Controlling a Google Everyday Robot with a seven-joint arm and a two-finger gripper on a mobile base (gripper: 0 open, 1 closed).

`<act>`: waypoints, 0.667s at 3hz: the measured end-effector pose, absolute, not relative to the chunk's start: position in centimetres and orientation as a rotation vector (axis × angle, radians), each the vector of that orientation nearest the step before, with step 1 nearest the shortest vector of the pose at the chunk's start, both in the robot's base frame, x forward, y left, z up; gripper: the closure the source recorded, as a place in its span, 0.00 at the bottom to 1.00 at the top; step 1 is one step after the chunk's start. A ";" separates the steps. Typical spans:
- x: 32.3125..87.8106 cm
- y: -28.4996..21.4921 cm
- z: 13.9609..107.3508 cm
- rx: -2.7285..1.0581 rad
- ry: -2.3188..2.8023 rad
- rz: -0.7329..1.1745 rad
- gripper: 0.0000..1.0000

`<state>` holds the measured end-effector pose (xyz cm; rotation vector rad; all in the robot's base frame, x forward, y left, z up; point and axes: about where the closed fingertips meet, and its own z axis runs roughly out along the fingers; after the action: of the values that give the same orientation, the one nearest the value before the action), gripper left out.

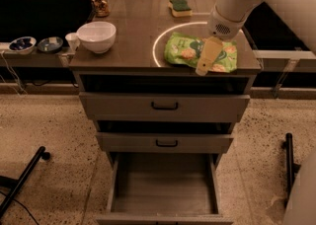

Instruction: Place green rice chip bag into bottom drawer

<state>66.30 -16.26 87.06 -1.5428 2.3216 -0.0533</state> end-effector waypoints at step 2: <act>68.8 -16.3 82.0 -1.499 2.359 -0.113 0.19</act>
Offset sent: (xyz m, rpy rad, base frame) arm 0.0329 0.0011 -0.0671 -0.0441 -0.0343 -0.0671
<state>68.79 -16.29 81.96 -1.4994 2.3585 -0.1132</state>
